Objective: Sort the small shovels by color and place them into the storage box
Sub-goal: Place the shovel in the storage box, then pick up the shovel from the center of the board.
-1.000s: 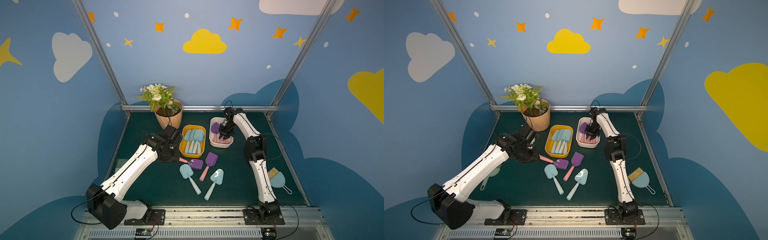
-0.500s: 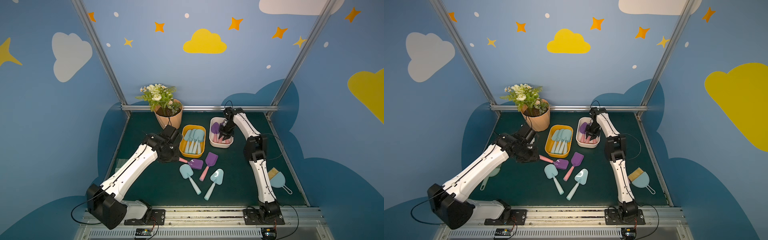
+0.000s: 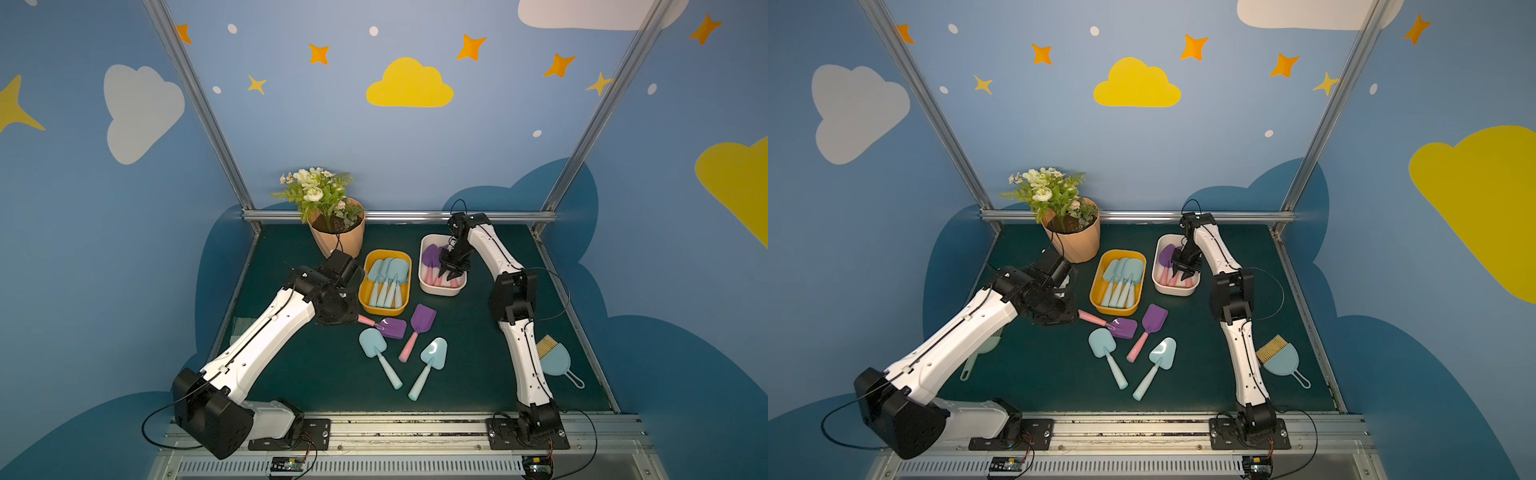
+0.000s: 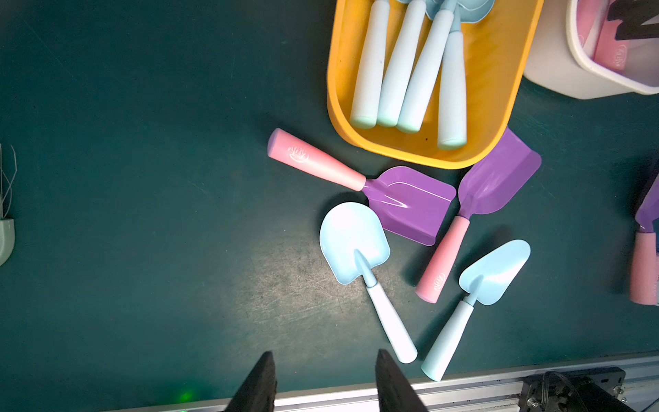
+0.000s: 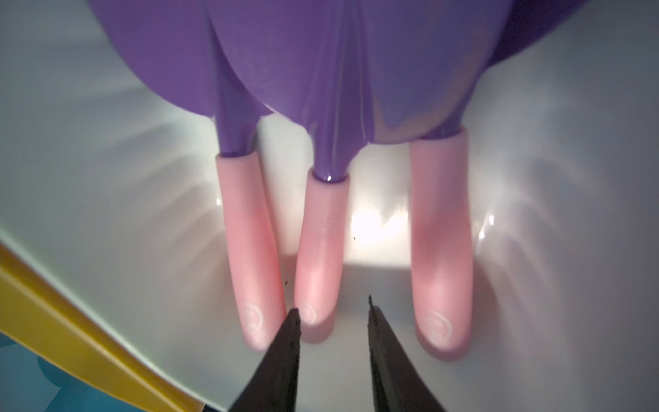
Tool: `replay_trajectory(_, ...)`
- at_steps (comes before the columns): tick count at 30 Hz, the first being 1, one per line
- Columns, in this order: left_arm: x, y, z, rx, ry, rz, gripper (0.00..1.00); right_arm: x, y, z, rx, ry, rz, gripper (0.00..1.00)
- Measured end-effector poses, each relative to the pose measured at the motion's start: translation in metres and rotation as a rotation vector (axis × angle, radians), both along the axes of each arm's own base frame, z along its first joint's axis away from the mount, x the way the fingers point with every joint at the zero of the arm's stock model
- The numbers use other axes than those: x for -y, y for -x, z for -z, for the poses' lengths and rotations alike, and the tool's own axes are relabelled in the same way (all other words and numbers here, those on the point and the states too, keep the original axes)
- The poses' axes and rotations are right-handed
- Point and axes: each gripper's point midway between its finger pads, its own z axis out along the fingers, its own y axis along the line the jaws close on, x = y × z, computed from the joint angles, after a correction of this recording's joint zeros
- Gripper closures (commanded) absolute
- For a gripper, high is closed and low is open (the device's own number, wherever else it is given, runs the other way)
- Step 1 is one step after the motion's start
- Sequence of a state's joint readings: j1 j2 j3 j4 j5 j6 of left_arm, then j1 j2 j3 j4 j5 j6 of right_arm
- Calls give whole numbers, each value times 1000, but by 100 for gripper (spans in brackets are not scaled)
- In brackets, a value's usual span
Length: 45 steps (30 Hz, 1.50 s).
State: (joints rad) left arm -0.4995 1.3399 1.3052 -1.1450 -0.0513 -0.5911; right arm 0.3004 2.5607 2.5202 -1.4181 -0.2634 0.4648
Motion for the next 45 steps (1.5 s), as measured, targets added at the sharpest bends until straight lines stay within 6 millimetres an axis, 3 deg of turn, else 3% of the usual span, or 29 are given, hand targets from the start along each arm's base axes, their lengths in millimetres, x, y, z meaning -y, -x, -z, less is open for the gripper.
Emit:
replay_trajectory(4,-1,3,-4,10,7,-4,63,4,2,-38,63,-1,-4,66)
replay_trajectory(10,-5,12,-15,32,20,-11,63,15,17,-110,182,-11,-13,66)
replay_trajectory(14,-5,18,-20,45,22,-5,63,26,46,-145,214,-5,-22,66)
replay_trajectory(17,-1,23,-19,40,19,10,63,36,72,-157,208,9,-25,65)
replay_trajectory(23,13,35,-10,13,-4,62,62,56,129,-161,170,39,-23,66)
replay_trajectory(29,32,44,-1,-17,-21,117,61,71,170,-152,133,56,-9,65)
replay_trajectory(37,61,56,15,-58,-64,208,61,89,201,-136,89,67,33,65)
replay_trajectory(45,107,69,28,-76,-72,337,61,102,216,-124,58,68,66,65)
